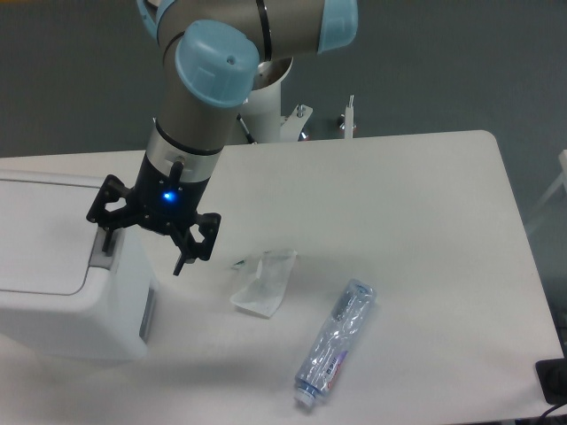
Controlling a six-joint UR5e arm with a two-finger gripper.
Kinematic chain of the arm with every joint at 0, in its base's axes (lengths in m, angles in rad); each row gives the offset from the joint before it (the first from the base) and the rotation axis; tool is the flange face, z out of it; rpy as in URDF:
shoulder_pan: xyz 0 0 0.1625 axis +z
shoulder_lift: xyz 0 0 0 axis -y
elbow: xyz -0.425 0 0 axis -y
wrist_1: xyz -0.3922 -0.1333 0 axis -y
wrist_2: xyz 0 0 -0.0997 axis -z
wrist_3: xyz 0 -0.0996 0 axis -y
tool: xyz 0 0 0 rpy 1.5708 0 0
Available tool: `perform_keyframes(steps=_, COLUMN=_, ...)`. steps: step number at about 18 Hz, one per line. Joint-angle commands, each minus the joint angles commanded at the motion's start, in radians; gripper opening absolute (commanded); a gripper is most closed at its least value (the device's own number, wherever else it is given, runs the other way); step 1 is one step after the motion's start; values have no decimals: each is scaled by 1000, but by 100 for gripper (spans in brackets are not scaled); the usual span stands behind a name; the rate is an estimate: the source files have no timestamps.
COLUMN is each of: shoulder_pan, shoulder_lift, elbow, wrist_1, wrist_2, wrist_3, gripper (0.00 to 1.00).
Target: Open the trash can
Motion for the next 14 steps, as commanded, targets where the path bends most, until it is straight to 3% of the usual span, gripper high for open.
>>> perform_keyframes(steps=11, shoulder_pan=3, shoulder_lift=9, elbow=3, wrist_1=0, wrist_2=-2, wrist_3=2, gripper=100)
perform_keyframes(steps=14, shoulder_pan=46, shoulder_lift=14, elbow=20, wrist_1=20, wrist_2=-2, wrist_3=18, gripper=100)
